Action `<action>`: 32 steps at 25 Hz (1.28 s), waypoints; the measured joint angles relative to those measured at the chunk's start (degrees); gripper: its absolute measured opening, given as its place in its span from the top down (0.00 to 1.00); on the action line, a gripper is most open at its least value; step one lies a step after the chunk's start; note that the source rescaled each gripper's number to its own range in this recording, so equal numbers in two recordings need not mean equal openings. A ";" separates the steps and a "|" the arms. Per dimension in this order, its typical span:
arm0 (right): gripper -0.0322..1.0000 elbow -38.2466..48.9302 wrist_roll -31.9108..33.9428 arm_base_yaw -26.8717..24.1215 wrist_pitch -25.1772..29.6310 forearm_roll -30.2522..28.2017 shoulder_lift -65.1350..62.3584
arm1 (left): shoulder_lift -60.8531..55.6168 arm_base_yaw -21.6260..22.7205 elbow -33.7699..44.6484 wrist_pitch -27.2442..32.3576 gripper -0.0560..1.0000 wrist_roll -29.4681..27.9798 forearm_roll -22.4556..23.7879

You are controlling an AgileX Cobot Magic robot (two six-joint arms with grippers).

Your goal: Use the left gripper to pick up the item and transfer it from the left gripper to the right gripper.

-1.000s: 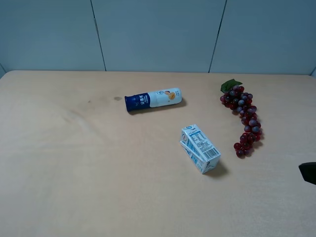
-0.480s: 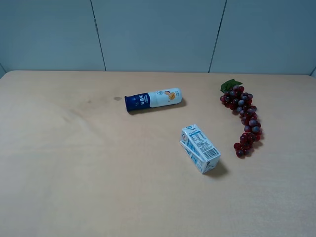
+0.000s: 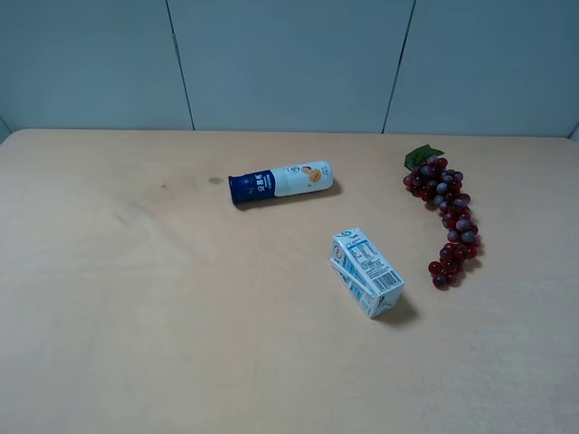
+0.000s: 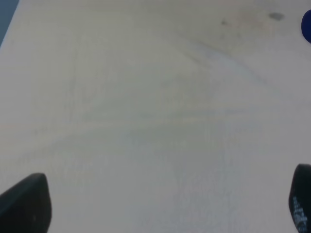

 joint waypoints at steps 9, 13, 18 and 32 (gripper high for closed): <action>0.00 0.05 0.00 -18.18 -0.08 0.17 -1.70 | 0.00 0.00 0.00 0.00 0.03 0.00 0.00; 0.00 0.05 0.00 -30.34 -0.08 0.58 -1.70 | 0.00 0.00 0.00 0.00 0.03 0.00 0.00; 0.00 0.05 0.00 -37.14 -0.08 0.66 -1.70 | 0.00 0.00 0.00 0.00 0.03 0.00 0.00; 0.00 0.05 0.00 -37.27 -0.08 0.78 -1.70 | 0.00 0.00 0.00 0.00 0.03 0.00 0.00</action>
